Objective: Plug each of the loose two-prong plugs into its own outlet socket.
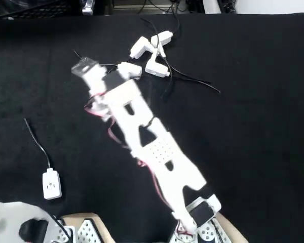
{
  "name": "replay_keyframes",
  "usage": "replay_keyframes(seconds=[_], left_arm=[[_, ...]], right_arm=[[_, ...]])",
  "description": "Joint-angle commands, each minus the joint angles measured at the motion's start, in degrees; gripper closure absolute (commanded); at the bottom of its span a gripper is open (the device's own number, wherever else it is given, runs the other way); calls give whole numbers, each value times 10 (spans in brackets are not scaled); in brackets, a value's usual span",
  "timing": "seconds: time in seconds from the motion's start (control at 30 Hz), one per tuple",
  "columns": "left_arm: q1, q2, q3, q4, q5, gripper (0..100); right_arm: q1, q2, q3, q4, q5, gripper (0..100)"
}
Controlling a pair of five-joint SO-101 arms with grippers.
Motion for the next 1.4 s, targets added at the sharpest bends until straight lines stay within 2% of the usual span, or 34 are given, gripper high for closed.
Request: replay_keyframes(seconds=[0.0,0.3,0.43,0.53,0.77,0.97,1.23,1.37], left_arm=[[-62,35,-8,-48,-36,971],[-116,128,-8,-129,-48,971],[-119,159,-8,-148,-48,971],[-119,175,-9,-148,-48,971],[-117,186,-9,-148,-48,971],[-118,186,-15,-148,-48,971],[-118,186,-13,-148,-48,971],[-118,186,-13,-148,-48,971]], right_arm=[[-62,-7,-24,14,18,547],[-216,-8,-45,11,13,547],[-253,-8,-68,9,-9,547],[-272,-8,-104,4,-37,547],[-299,-12,-90,-49,-116,547],[-332,0,-88,-55,-142,547],[-338,44,-94,-22,-313,547],[-326,51,-94,-11,-360,551]])
